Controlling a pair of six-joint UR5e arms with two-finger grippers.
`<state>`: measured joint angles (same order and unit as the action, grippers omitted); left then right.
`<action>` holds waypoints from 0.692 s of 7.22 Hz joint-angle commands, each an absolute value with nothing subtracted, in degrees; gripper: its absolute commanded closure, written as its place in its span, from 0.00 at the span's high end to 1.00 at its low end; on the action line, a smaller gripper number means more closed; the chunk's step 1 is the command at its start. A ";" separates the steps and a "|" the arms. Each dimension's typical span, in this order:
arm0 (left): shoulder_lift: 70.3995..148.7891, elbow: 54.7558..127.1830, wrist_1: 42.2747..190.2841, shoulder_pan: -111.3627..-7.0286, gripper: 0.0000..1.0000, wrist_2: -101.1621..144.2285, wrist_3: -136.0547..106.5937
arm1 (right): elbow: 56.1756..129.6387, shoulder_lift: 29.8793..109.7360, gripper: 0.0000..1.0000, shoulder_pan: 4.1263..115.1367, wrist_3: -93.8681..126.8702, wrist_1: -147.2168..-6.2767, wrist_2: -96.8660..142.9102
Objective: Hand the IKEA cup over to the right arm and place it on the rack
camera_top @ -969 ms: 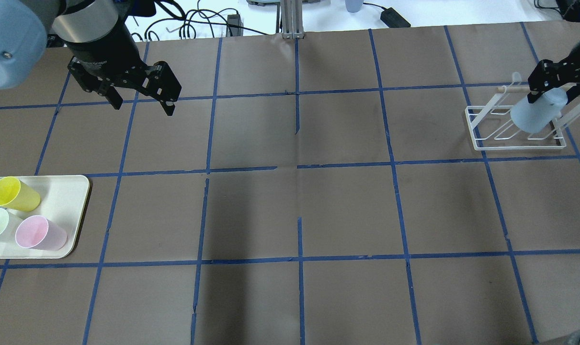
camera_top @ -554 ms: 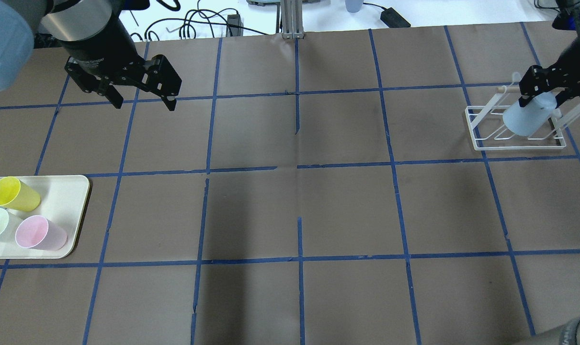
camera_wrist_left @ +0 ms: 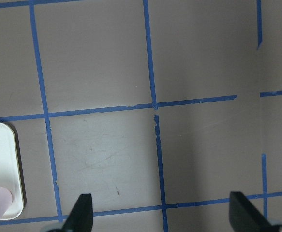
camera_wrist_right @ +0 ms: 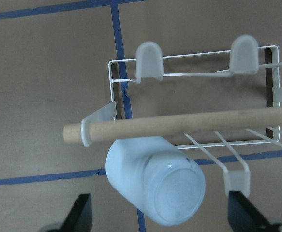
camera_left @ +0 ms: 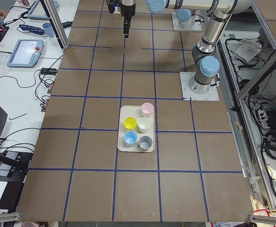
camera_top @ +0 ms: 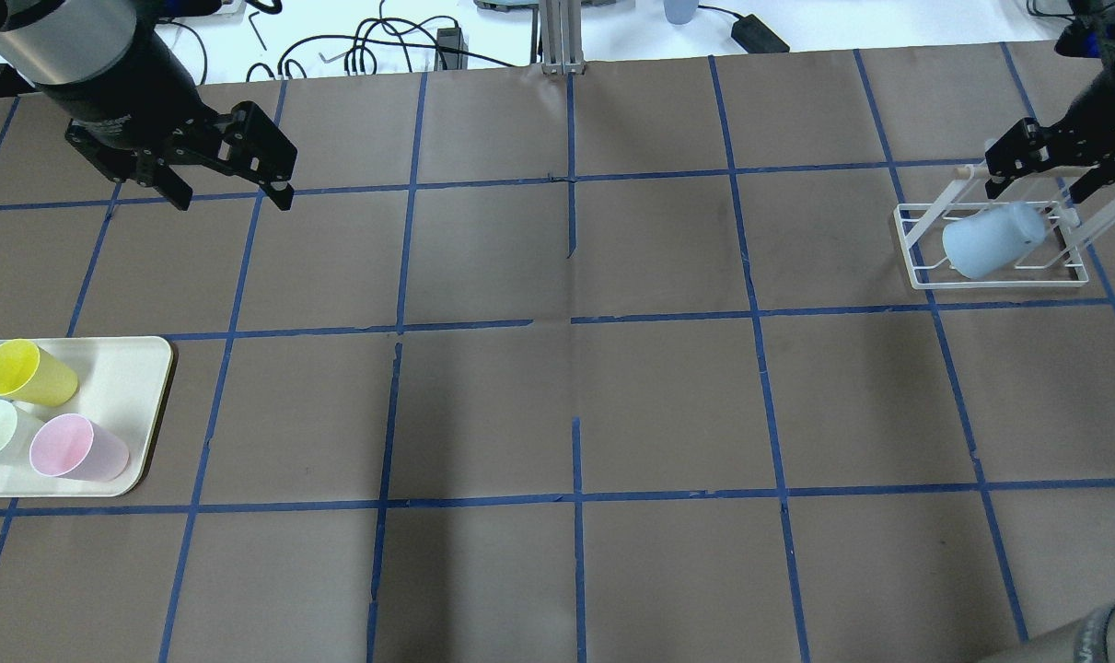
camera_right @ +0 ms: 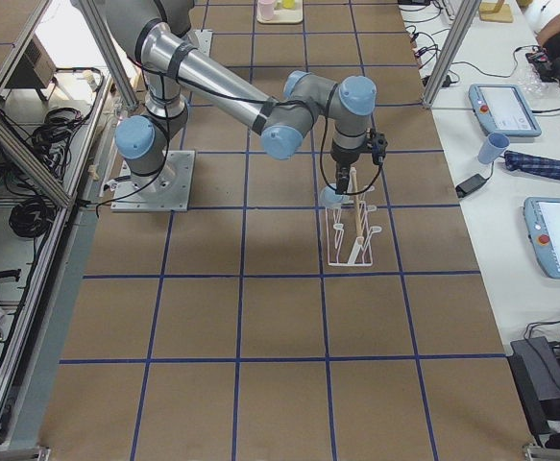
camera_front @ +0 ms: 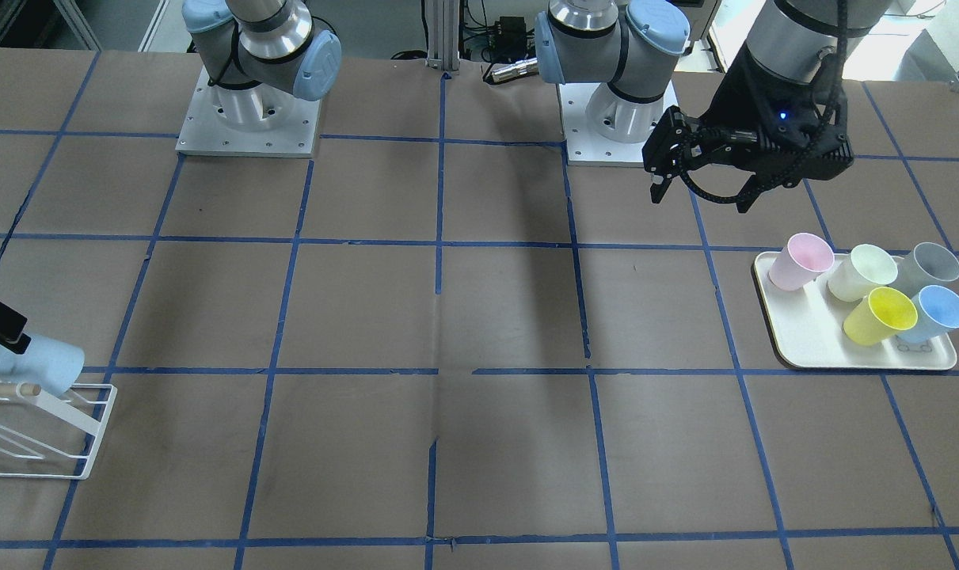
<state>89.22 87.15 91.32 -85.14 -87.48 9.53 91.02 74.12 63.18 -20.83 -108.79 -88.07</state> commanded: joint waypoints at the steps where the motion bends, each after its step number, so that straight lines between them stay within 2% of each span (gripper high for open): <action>1: 90.00 86.31 91.32 -85.17 1.00 -87.19 9.40 | 88.35 78.02 1.00 63.37 -20.83 -102.53 -87.89; 3: 89.83 86.48 91.32 -85.17 1.00 -87.19 9.76 | 84.74 84.17 1.00 63.54 -20.22 -91.72 -88.59; 5: 89.65 86.48 91.32 -85.08 1.00 -87.28 9.84 | 85.95 91.37 1.00 63.54 -20.13 -85.29 -88.59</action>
